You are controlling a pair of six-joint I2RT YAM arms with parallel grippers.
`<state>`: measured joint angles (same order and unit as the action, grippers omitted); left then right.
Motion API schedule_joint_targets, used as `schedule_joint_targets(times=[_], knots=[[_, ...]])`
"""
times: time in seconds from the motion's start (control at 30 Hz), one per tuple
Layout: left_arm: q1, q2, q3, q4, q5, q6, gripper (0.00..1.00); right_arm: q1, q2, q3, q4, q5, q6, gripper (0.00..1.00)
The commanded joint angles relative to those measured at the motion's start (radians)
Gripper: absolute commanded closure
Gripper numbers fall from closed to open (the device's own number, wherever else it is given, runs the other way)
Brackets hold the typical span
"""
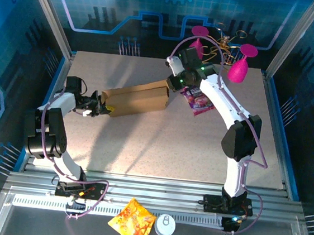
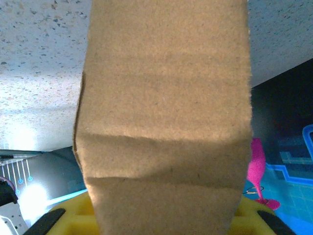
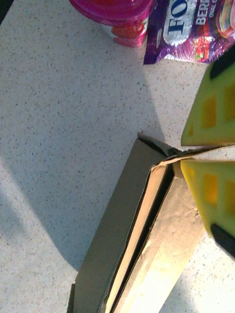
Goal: Fold the paper box
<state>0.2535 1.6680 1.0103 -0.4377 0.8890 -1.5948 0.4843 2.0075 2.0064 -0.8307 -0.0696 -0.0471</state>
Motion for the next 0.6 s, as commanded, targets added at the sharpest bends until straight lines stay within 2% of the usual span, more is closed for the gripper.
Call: schedule_joint_targets(times=[0.0,0.27,0.33,0.4,0.57], knots=[[0.007,0.045,-0.005,-0.075,-0.035,0.000,0.89,0.015,0.008,0.004,-0.015,0.027,0.010,0.96],[0.007,0.056,0.008,-0.070,-0.027,0.006,0.88,0.029,-0.007,-0.053,0.014,0.046,0.030,0.98],[0.007,0.059,0.010,-0.070,-0.028,0.006,0.88,0.030,-0.008,-0.054,0.015,0.053,0.029,0.94],[0.007,0.060,0.011,-0.071,-0.030,0.008,0.88,0.028,-0.004,-0.051,0.015,0.060,0.028,0.82],[0.007,0.064,0.016,-0.073,-0.028,0.009,0.88,0.015,0.013,-0.016,0.006,0.055,0.036,0.81]])
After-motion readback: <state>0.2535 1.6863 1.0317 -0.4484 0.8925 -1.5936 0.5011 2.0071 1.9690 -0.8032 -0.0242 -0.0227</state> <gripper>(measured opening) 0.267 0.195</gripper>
